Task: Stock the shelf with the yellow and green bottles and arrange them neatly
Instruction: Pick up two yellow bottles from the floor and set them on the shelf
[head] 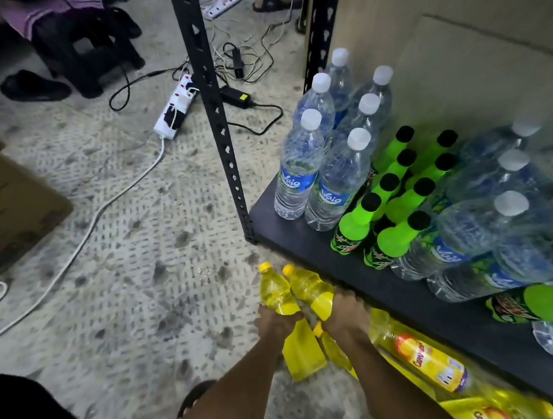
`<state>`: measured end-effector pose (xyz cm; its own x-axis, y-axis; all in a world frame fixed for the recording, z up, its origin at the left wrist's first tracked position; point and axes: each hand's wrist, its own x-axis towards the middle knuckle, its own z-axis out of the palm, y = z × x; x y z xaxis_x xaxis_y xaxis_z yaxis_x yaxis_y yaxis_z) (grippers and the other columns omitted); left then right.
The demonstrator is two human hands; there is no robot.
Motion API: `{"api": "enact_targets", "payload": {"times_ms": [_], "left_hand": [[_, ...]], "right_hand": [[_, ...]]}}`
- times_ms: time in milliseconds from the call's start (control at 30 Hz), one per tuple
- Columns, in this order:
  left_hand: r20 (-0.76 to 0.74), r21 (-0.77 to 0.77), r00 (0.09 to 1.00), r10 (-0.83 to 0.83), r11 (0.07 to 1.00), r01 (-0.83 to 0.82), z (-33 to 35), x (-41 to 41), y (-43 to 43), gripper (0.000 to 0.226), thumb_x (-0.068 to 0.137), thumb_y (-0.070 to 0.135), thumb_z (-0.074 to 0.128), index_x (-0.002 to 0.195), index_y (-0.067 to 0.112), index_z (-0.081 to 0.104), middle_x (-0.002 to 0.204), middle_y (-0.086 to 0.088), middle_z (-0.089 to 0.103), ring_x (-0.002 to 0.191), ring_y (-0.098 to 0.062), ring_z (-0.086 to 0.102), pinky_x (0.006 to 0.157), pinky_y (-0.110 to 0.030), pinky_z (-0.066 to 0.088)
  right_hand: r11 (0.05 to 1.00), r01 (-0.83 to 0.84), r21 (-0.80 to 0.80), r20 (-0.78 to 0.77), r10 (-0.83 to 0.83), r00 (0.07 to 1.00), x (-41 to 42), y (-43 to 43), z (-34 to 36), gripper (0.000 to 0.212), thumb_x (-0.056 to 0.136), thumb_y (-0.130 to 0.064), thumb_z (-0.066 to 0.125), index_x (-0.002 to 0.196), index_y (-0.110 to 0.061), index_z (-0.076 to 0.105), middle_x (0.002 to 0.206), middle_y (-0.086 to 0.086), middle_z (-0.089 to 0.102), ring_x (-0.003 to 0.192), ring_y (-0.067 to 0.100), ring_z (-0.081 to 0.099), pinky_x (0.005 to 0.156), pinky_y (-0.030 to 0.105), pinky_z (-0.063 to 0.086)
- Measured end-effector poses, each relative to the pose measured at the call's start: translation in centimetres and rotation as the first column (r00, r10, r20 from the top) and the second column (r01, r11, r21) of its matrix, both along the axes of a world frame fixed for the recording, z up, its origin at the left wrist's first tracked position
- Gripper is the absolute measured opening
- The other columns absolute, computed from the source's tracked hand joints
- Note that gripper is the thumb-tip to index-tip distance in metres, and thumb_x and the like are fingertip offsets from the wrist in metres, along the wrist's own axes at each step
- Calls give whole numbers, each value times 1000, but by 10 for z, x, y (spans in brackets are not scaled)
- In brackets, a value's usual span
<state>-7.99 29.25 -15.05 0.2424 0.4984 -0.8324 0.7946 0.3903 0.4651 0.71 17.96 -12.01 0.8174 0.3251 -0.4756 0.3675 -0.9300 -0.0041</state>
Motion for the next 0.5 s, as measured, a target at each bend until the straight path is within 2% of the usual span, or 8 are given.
{"api": "enact_targets", "payload": {"times_ms": [33,100,200,300,400,500], "left_hand": [[-52,74,995,-85,993,89,-4,-1,0,99,70,45,83,146,5,33,145,-12,44,136,-33,43,101,-34,47],[-108,143,979,-174,972,188,-13,-4,1,97,72,48,81,147,7,33,144,-13,46,135,-32,44,107,-40,42],[-104,163,966,-235,954,250,1,-11,2,76,75,44,79,139,16,48,137,-8,56,126,-29,54,101,-37,46],[-65,216,959,-274,935,282,12,-26,4,62,80,33,78,132,13,50,130,-7,58,124,-32,55,95,-33,45],[-14,293,939,-344,896,333,33,-43,10,75,69,45,83,127,11,51,121,-9,63,118,-31,60,88,-32,48],[31,386,902,-430,838,386,64,-56,22,74,58,47,88,119,16,60,113,-3,71,107,-26,66,84,-31,50]], "right_hand": [[1000,2,4,-3,-2,1000,0,0,2,68,74,-49,74,130,-19,50,127,4,60,121,26,58,101,40,46],[1000,18,10,-23,-18,1000,1,-2,9,63,71,-48,76,123,-19,57,122,4,65,116,26,62,96,38,50],[996,85,40,-85,-82,993,0,-10,22,63,64,-47,82,115,-17,62,117,7,67,112,28,64,87,37,54],[981,168,100,-145,-153,978,-8,-29,43,70,57,-52,83,111,-14,62,113,9,68,107,29,66,79,35,54],[958,205,200,-174,-171,970,-18,-55,69,70,55,-53,84,111,-15,65,109,7,71,101,26,68,72,31,50],[893,224,391,-224,-143,964,-28,-85,101,76,50,-55,84,118,-23,67,108,-3,73,100,20,68,79,29,52]]}}
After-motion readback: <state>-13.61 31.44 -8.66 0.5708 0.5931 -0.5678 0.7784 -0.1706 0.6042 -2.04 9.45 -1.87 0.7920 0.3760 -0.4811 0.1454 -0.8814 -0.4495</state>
